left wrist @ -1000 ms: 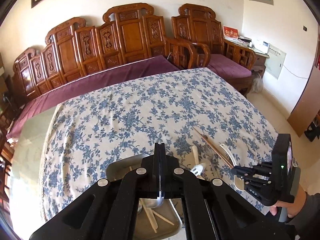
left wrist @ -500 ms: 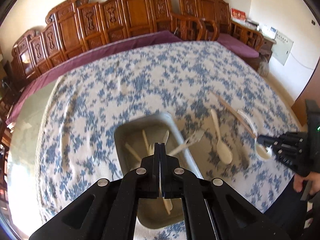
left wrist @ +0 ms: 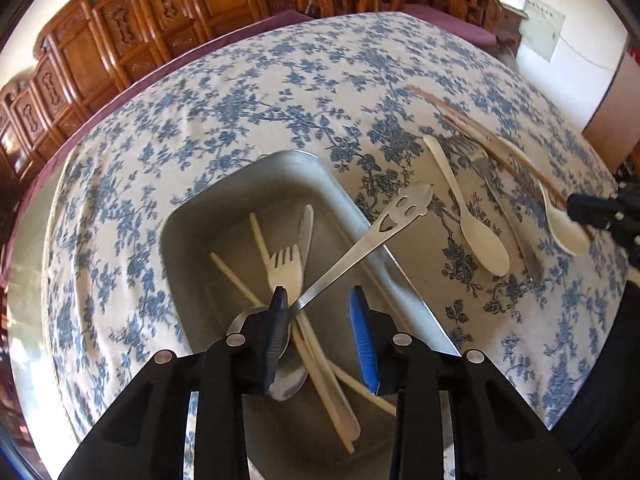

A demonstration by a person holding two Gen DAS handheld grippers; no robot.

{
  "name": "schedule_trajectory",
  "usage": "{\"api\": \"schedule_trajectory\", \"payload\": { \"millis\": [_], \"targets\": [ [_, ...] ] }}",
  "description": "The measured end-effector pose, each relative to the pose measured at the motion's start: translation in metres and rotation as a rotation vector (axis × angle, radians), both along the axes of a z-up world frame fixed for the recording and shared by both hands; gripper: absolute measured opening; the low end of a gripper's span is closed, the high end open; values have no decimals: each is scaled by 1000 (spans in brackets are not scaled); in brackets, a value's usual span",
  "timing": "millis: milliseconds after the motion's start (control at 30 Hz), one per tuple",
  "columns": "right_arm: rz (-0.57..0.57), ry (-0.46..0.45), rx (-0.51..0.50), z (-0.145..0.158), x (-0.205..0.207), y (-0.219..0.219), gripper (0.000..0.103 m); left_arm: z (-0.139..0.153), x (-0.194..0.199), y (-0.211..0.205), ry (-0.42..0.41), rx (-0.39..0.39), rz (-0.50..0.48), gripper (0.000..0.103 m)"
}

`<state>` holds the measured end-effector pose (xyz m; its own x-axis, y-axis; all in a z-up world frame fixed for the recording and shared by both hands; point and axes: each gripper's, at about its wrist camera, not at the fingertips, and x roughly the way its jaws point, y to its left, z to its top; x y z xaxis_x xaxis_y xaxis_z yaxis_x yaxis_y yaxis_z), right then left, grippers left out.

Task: Organize utensils
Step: 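Lower the metal spoon into the grey tray and open the left tool, then carry the chopstick into the grey tray and open the right tool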

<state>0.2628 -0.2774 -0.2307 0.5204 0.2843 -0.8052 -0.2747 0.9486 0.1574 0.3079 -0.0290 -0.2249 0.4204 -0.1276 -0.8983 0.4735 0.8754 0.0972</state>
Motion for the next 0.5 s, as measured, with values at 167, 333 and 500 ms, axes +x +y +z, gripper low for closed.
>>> {"api": "schedule_trajectory", "payload": {
  "millis": [167, 333, 500],
  "targets": [
    [-11, 1, -6, 0, 0, -7, 6, -3, 5, -7, -40, 19, -10, 2],
    [-13, 7, -8, -3, -2, -8, 6, 14, 3, 1, -58, -46, 21, 0],
    [1, 9, -3, -5, -4, -2, 6, 36, -2, 5, -86, -93, 26, 0]
  ]
}}
